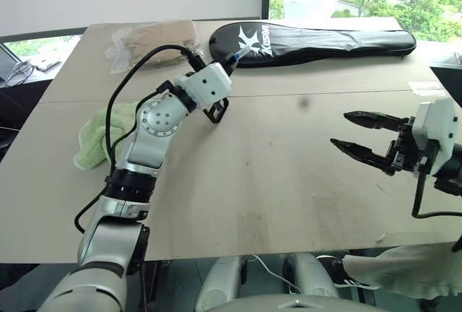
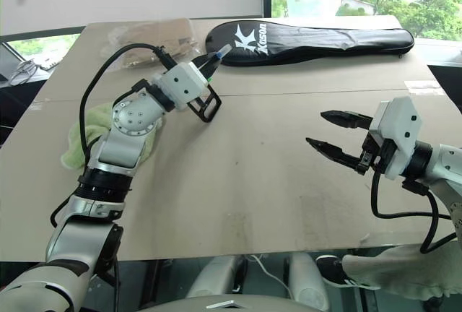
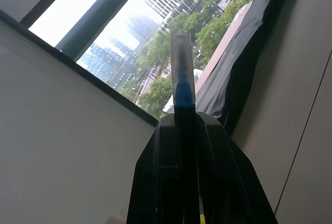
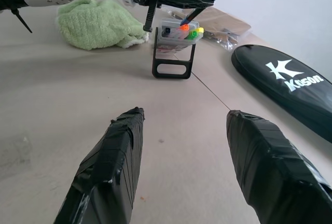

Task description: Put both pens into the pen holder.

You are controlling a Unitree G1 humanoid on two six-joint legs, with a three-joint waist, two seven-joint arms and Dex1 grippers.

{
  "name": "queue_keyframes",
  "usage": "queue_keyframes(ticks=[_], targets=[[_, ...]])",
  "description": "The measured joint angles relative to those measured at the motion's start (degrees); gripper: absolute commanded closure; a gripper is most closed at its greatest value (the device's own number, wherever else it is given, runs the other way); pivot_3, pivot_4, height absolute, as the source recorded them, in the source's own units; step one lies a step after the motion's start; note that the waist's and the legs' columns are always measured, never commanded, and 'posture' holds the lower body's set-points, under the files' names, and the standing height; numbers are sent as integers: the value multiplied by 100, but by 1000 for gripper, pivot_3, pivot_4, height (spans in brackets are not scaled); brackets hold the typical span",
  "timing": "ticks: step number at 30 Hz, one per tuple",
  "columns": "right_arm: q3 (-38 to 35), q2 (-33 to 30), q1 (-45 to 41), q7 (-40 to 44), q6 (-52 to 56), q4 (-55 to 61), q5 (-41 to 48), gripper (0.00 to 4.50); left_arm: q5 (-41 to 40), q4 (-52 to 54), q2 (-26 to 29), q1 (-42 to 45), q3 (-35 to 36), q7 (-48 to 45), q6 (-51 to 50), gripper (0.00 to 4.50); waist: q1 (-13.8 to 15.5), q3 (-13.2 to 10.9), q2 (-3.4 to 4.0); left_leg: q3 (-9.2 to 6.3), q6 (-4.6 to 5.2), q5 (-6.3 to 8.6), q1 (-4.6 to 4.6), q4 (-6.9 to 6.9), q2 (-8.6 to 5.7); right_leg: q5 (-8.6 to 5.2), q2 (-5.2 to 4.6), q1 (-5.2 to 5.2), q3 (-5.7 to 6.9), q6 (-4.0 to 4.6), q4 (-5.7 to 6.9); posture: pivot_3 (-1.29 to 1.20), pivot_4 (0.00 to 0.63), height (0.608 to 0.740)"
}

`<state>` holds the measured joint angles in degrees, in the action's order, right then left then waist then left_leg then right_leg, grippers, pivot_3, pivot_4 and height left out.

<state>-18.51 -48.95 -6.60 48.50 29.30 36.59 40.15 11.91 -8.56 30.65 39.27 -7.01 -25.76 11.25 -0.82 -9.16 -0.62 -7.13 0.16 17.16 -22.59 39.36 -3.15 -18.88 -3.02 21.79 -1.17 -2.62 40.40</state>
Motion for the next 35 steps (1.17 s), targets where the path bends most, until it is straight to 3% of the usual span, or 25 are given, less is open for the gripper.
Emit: queue_keyframes(ticks=[3,8,13,19,26,35], targets=[[0,-1,0,48,-5,-3,49,1783,30,-5,-3,-112,11,60,-47,4459,-2,0,0,-1,0,0,0,0,0,0,0,0,1,0,1,0,150,740],[0,-11,-13,93,-14,-53,58,1783,-95,-130,-77,-145,162,89,-83,2516,-2,0,0,0,0,0,0,0,0,0,0,0,1,0,1,0,150,740],[0,-14,-13,117,-16,-75,58,1783,-300,63,-194,-233,355,178,-93,136,1,0,0,-1,0,0,0,1,0,0,-1,0,1,0,1,0,150,740],[20,0,-191,110,-24,-134,101,1783,-1648,1653,-672,-626,520,-239,-1224,50,-9,1,0,1,0,0,0,2,3,0,-2,0,-6,0,1,0,150,740],[-5,84,-238,105,-26,-184,306,1783,-3349,3027,-335,-2520,639,-960,-3283,50,-87,3,4,4,0,0,14,-7,10,0,2,-5,-31,1,4,0,150,740],[-194,-453,897,81,294,-1076,-503,1783,-3811,3616,132,-3953,1177,-940,-4277,50,39,3,4,2,4,2,18,-7,8,0,-1,-19,-29,1,-10,0,150,740]])
